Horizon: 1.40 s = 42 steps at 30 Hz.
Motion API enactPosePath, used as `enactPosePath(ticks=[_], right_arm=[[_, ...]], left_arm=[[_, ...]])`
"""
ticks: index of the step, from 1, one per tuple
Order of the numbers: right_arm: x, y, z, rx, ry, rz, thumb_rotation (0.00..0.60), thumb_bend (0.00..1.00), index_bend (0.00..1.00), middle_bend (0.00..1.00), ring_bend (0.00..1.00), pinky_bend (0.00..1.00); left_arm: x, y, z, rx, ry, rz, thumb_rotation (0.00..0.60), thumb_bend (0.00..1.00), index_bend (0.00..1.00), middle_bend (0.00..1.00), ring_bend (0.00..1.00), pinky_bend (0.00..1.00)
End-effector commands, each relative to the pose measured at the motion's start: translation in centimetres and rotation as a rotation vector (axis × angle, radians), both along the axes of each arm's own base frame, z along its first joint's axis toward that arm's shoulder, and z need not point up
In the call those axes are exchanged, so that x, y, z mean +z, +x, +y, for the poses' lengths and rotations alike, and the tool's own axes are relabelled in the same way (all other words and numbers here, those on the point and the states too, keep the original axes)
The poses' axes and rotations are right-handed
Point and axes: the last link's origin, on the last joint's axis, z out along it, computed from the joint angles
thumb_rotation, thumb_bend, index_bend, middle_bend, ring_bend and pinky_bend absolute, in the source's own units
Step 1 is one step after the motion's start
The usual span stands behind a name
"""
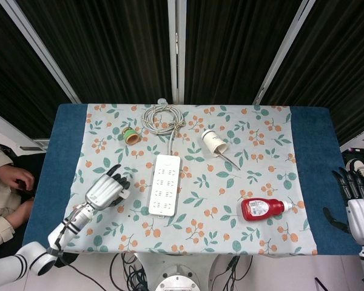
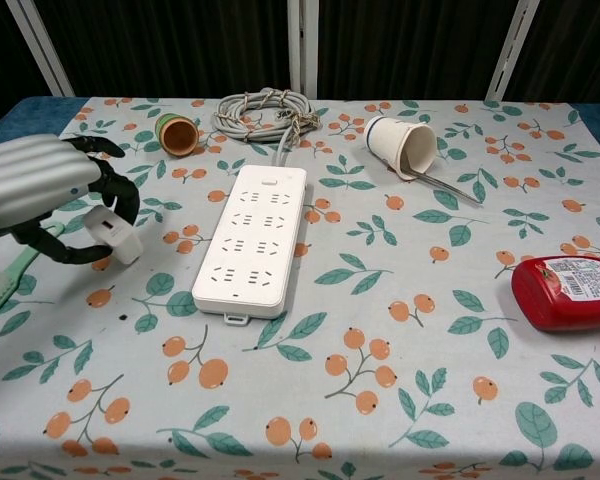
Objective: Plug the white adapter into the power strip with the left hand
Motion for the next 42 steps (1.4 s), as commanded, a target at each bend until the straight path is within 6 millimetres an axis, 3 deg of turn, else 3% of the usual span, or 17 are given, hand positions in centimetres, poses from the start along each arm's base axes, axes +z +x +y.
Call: enactPosePath(ticks=[1,10,18,27,42], right_arm=[[0.0,0.0,0.0,0.003,0.0,-0.001,0.6,0.22,0.0,0.0,0.0,0.0],[0.2,-0.2,0.1,0.001,-0.005,-0.003,0.6,0.22,0.0,0.0,0.0,0.0],[0.5,-0.6,0.1,-0.011,-0.009,-0.004,0.6,0.22,0.0,0.0,0.0,0.0],[0.5,-0.9,-0.1,-0.015,-0.003,-0.007,0.6,0.22,0.0,0.0,0.0,0.0],[0.6,-1.0,-0.3,-0.013,0.0,-0.011,0.6,0.22,0.0,0.0,0.0,0.0]], left_arm=[[1.0,1.6,1.5,0.05,0.012,-0.133,0.6,0.52,0.64,0.66,0.44,0.18],[2.1,7.0,4.2,0.253,-0.073,-0.307,0.6,0.51,0.64,0.66,0.44,0.18],[-0.5,10.8,4.9,0.301,-0.107,-0.319,0.6,0.5,0.64,0.66,0.44,0.19],[-3.3,12.4,4.1,0.365,-0.126,-0.293,0.6,0.49,0.64,0.66,0.44,0.19],[-4.8,13.3,3.3,0.425,-0.118,-0.321,0.6,0.49,0.64,0.66,0.44,0.19]])
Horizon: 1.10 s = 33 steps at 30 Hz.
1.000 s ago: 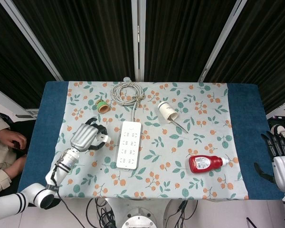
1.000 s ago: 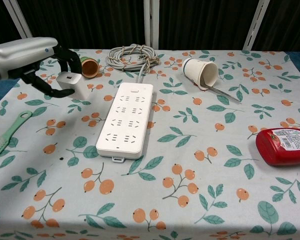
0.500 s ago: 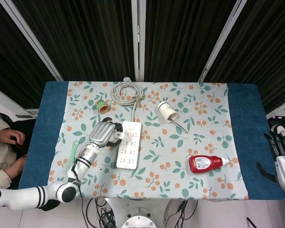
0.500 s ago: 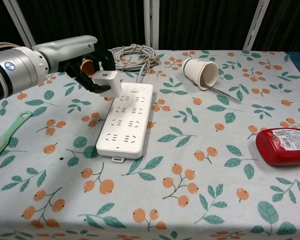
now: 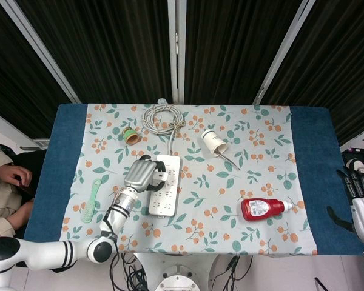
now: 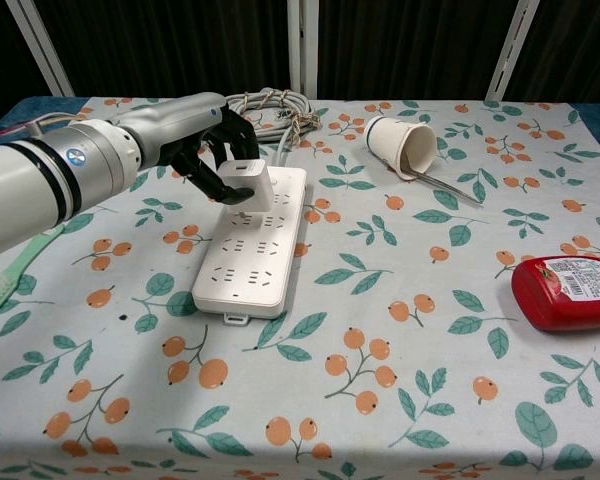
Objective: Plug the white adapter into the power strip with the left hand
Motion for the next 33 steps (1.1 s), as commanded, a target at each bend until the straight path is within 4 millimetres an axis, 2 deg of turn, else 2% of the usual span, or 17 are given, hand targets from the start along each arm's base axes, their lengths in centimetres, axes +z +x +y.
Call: enactPosePath(ticks=[1,11,33], right_arm=[[0.03,-0.04,0.0,0.0,-0.001,-0.001,0.6,0.22,0.0,0.0,0.0,0.0],[0.03,-0.07,-0.13,0.003,0.001,-0.002,0.6,0.22,0.0,0.0,0.0,0.0],[0.07,-0.16,-0.1,-0.002,-0.001,-0.001,0.6,0.22,0.0,0.0,0.0,0.0]], left_arm=[[-0.16,-0.11,-0.18,0.011,-0.003,0.004,0.6,0.49,0.64,0.66,0.44,0.19],[-0.51,-0.09,-0.64,0.021,-0.005,0.005,0.6,0.49,0.64,0.66,0.44,0.18],[-0.79,0.17,-0.34,0.02,-0.007,-0.002,0.6,0.48,0.64,0.66,0.44,0.18]])
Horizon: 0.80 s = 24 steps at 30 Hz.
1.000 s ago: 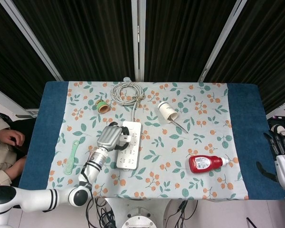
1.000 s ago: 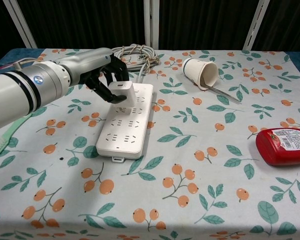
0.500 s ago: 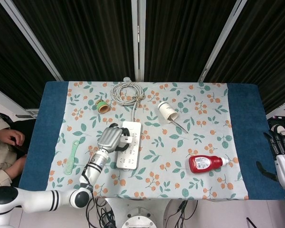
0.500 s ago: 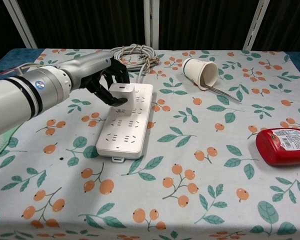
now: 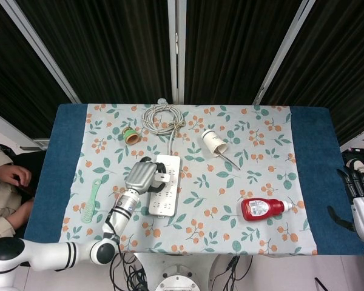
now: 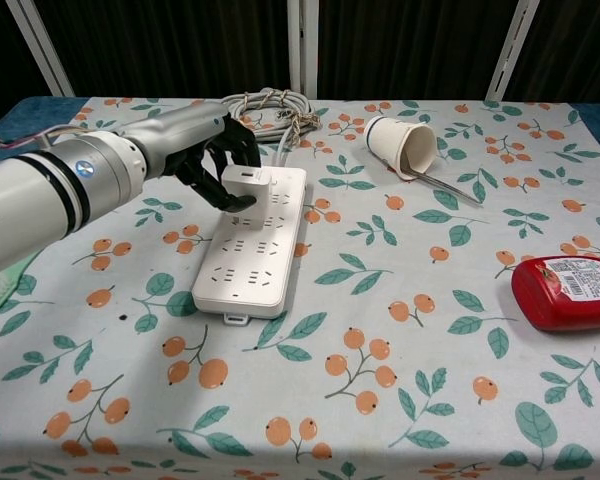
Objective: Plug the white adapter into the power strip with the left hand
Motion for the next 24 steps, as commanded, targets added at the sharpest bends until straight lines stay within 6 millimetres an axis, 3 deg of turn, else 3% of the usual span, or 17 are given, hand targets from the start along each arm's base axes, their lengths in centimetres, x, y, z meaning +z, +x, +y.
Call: enactPosePath(ticks=[1,24], right_arm=[[0.01,-0.01,0.02,0.0,0.0,0.0,0.6,0.22,0.0,0.0,0.0,0.0],[0.12,-0.05,0.16,-0.004,-0.002,0.003,0.6,0.22,0.0,0.0,0.0,0.0]], left_arm=[[-0.03,0.15,-0.02,-0.001,-0.003,-0.006,0.6,0.48,0.64,0.66,0.44,0.18],[-0.74,0.29,0.03,-0.002,0.002,-0.021,0.6,0.48,0.64,0.66,0.44,0.18]])
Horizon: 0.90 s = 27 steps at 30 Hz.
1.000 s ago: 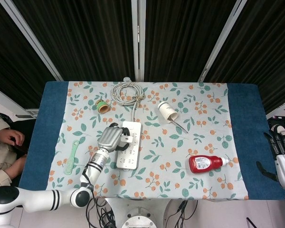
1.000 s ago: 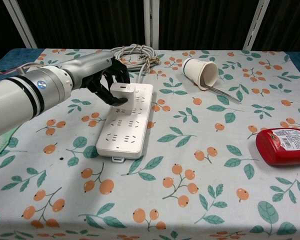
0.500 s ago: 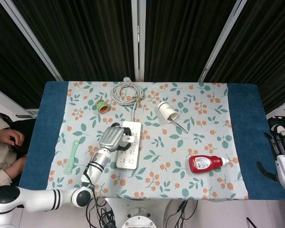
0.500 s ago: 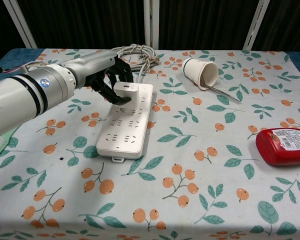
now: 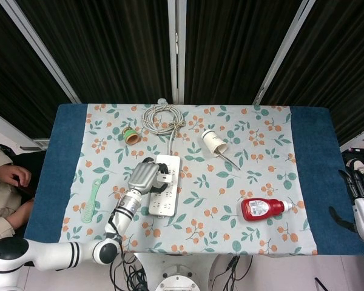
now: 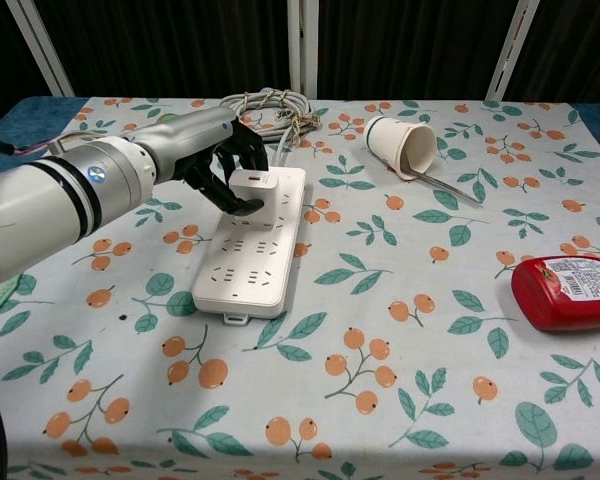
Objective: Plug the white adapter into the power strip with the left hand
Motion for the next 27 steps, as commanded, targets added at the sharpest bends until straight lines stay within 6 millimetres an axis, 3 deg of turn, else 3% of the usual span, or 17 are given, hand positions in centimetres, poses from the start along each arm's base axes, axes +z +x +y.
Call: enactPosePath(ticks=[1,27], right_arm=[[0.0,0.0,0.0,0.001,0.001,0.0,0.6,0.22,0.0,0.0,0.0,0.0],[-0.1,0.0,0.1,0.0,-0.001,0.001,0.6,0.22,0.0,0.0,0.0,0.0]], left_arm=[[-0.1,0.0,0.0,-0.002,0.003,-0.005,0.6,0.48,0.64,0.66,0.44,0.18],[-1.1,-2.1,-0.3,0.03,-0.012,-0.037,0.6,0.48,0.64,0.66,0.44,0.17]])
